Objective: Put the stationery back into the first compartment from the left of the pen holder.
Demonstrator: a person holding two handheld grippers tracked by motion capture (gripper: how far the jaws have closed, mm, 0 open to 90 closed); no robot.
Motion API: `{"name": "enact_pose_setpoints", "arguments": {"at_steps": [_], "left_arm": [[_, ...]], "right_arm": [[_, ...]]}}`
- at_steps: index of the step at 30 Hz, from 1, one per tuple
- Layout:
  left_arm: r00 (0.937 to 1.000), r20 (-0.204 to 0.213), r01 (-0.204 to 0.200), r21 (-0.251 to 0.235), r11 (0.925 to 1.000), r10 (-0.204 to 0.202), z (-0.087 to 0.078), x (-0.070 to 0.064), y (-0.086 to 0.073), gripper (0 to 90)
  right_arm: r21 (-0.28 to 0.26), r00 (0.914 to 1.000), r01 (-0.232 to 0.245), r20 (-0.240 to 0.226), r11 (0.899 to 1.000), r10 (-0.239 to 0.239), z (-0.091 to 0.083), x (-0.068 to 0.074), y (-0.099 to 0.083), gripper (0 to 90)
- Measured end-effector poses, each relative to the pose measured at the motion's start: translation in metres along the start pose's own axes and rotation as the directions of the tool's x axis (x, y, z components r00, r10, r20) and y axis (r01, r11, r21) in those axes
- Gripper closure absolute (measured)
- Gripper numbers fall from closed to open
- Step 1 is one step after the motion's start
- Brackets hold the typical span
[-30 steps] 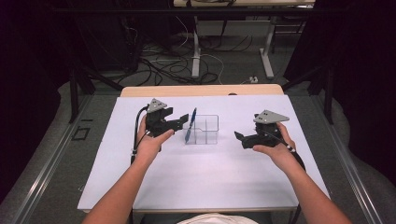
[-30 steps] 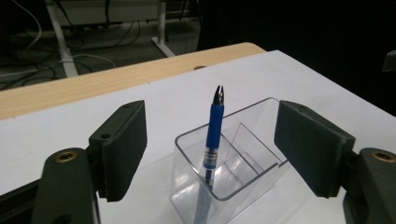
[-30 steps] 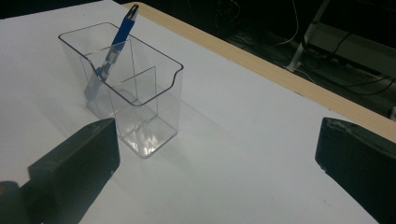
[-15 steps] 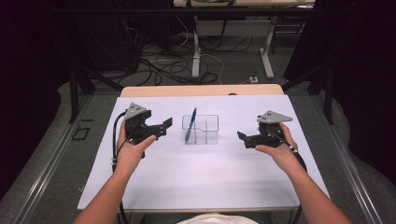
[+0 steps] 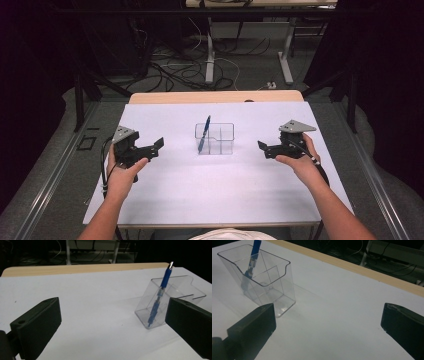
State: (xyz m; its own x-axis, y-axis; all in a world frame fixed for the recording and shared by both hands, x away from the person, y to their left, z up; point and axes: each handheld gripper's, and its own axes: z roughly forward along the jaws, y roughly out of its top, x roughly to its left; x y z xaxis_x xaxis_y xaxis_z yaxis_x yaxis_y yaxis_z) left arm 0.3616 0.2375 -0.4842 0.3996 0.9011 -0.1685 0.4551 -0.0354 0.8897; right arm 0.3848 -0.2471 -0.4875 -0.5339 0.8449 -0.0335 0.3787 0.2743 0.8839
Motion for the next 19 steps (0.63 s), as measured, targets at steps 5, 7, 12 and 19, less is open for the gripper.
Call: {"name": "enact_pose_setpoints", "arguments": {"at_steps": [5, 7, 12, 19], "left_arm": [[0.9996, -0.02, 0.017, -0.015, 0.9997, -0.018, -0.006, 0.011, -0.007, 0.1], [0.9995, -0.02, 0.024, -0.03, 0.9993, -0.024, -0.008, 0.015, -0.008, 0.1], [0.9988, -0.039, 0.028, -0.033, 0.9991, -0.03, -0.009, 0.022, -0.013, 0.1], [0.9971, -0.063, 0.042, 0.002, 0.9991, -0.042, -0.004, 0.027, -0.018, 0.1]], "right_arm": [[0.007, 0.9997, -0.022, 0.011, 1.0, 0.022, 0.002, -0.004, -0.006, 0.0], [0.005, 0.9993, -0.032, 0.02, 0.999, 0.032, 0.002, -0.005, -0.008, 0.0], [0.002, 0.9975, -0.057, 0.041, 0.998, 0.057, 0.004, -0.01, -0.012, 0.0], [0.01, 0.9855, -0.124, 0.118, 0.992, 0.122, 0.005, -0.017, -0.018, 0.0]]}}
